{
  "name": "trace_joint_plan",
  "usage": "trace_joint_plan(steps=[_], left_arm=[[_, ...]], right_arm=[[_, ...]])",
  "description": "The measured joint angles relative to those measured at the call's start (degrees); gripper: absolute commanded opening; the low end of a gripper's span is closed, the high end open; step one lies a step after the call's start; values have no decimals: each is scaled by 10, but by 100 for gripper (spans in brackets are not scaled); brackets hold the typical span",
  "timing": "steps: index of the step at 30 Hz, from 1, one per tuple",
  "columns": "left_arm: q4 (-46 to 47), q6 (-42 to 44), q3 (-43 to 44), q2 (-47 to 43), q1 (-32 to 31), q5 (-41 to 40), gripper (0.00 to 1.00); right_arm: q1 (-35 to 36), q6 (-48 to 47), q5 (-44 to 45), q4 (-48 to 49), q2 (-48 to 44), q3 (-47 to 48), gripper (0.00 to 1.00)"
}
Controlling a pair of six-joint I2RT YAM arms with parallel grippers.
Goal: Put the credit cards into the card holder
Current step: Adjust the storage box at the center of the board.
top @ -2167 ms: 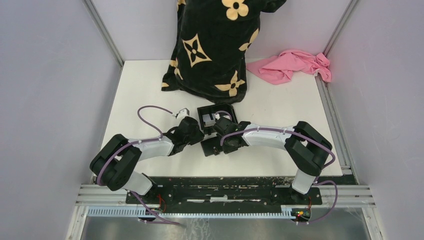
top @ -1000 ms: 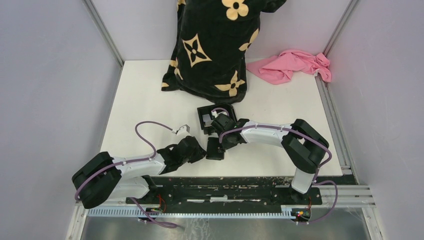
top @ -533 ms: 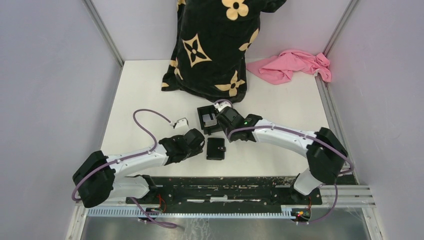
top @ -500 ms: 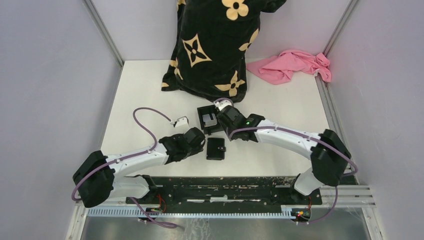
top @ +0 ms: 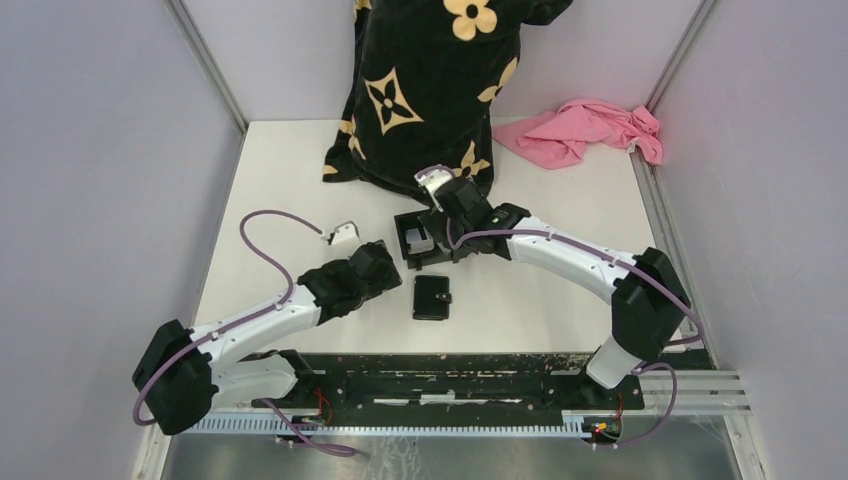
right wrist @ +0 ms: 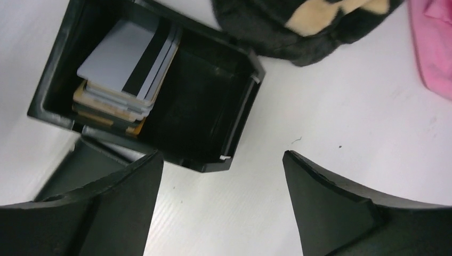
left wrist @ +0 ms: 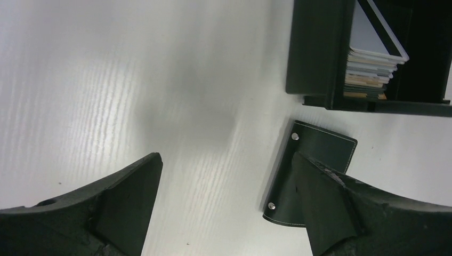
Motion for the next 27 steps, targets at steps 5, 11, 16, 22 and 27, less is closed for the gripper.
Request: trace_joint_plan(steps=[5,11,16,22,27], left_arm=[[11,1,-32,-39,44,21,92],[19,7,-39,-40,70,42,87],[26,7,-39,-40,77,52,85],[32,7,-39,-41,83,66,84],[33,7,-43,-47,84,73,83]], right_arm=[[-7,-51,-80,-24,14,0,78],[-14,-90,-178,-56,22,3,75],[-14,-108,-224,-81,49,14,75],[-14,-128,-232,-91,74,28,74],[-14,-140,-228,-88,83,35,73]])
